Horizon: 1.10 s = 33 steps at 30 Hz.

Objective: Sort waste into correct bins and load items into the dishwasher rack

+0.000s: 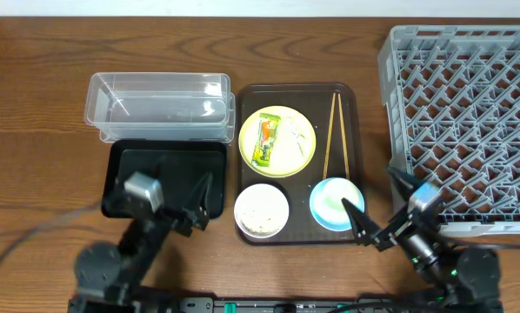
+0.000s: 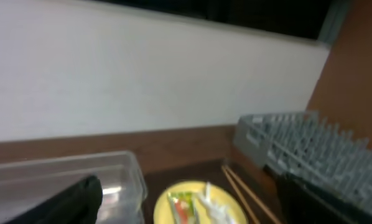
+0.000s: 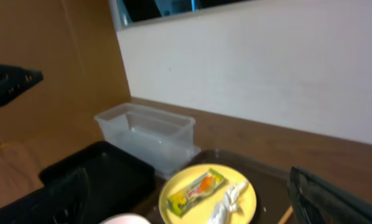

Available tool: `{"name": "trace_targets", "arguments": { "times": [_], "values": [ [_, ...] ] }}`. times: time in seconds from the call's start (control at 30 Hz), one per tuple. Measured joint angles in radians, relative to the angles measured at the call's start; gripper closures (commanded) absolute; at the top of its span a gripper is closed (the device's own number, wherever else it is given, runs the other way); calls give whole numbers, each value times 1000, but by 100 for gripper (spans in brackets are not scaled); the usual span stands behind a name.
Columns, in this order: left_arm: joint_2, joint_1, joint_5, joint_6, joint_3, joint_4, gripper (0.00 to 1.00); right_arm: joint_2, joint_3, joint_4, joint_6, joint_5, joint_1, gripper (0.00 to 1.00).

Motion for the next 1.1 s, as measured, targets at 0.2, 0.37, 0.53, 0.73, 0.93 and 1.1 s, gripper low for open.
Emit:
{"name": "trace_targets", "arguments": {
  "times": [0.2, 0.37, 0.53, 0.73, 0.93, 1.1],
  "values": [
    [414, 0, 41, -14, 453, -489, 8, 344, 408, -397, -40, 10, 0, 1],
    [734, 0, 52, -17, 750, -784, 9, 640, 733, -656, -126, 19, 0, 1],
    [896, 0, 132, -50, 814, -839, 10, 790, 867, -745, -149, -6, 0, 1],
    [1003, -48, 242, -59, 815, -847, 13, 844, 870, -758, -129, -44, 0, 1],
    [1070, -201, 180, -40, 815, -840, 23, 842, 871, -758, -44, -1, 0, 2],
    [1135, -338, 119, -38, 816, -785, 35, 842, 871, -771, 23, 30, 0, 3]
  ]
}}
